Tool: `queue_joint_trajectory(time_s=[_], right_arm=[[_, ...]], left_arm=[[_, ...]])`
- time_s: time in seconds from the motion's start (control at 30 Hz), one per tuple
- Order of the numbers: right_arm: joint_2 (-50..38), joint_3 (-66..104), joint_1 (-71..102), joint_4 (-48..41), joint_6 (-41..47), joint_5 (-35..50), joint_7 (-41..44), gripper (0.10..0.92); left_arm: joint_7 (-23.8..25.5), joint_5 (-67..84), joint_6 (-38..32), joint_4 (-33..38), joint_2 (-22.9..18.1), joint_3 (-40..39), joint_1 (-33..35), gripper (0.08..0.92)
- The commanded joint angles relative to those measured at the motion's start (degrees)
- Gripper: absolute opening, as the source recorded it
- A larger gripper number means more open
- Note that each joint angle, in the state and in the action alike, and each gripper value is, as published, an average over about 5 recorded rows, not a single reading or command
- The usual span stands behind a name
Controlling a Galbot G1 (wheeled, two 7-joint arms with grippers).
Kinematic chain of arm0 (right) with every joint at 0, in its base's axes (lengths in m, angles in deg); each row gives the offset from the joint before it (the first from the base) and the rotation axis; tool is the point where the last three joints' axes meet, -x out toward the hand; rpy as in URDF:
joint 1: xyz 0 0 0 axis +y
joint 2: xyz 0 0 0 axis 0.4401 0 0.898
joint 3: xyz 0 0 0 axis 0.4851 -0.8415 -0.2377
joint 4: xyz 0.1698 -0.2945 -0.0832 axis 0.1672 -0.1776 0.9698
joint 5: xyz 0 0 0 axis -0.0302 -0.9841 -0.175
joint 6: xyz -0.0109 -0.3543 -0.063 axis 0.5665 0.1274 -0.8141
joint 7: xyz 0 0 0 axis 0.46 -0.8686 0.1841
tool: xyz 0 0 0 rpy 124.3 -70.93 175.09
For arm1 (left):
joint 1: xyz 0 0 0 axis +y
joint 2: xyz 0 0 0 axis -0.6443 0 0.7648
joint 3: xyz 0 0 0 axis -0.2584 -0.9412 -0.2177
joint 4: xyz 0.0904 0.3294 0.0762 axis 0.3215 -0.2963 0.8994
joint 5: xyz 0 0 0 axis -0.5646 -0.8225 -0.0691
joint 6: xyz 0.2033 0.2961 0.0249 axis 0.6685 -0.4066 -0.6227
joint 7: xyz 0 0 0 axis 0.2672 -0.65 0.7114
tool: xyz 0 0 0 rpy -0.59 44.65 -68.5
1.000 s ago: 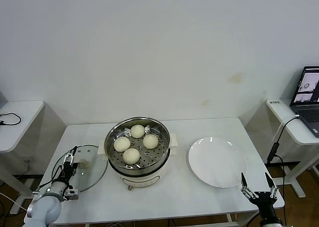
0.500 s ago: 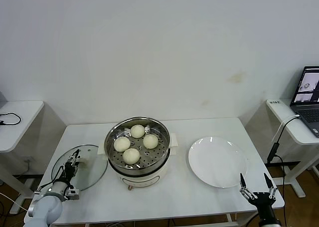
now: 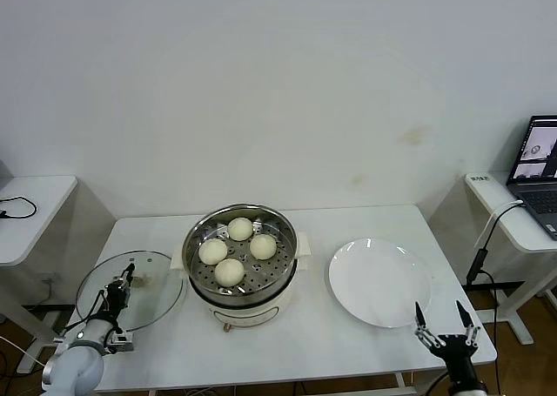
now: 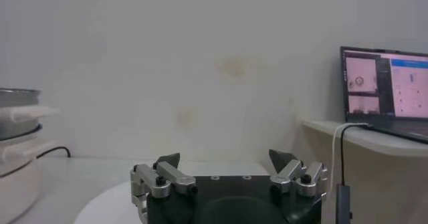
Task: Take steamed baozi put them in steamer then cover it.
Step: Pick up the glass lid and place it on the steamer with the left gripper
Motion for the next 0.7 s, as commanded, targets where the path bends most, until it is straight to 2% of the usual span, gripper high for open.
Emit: queue_joint_trajectory(time_s=[0.03,0.2,0.4,0.57,0.7], right_arm=[[-0.68,-0.7,-0.08,0.05,0.23,-0.11,0.12,0.823],[-1.7,-1.47,-0.42,-0.07,0.56,-0.14,0.31,0.823],[-2.56,-2.62,-0.73,-0.4,0.82,-0.58,0.56,0.823],[-2.84,-3.29,-0.92,-0.61,1.06,-1.41,0.63,0.823],[-2.59,-3.84,-0.94,-0.77,1.03,-2.7,0.58,0.823]], left_arm=[[2.19,0.07,4.35,16.07,-0.51,8.22,10.29,0.128],[8.63,3.11,9.72,26.69,-1.09,14.12,16.54,0.128],[12.03,7.62,13.42,32.88,-2.59,18.81,18.94,0.128],[13.92,10.6,15.5,39.01,-2.06,18.3,19.59,0.128],[15.7,14.72,18.9,45.41,-0.21,13.79,19.12,0.128]])
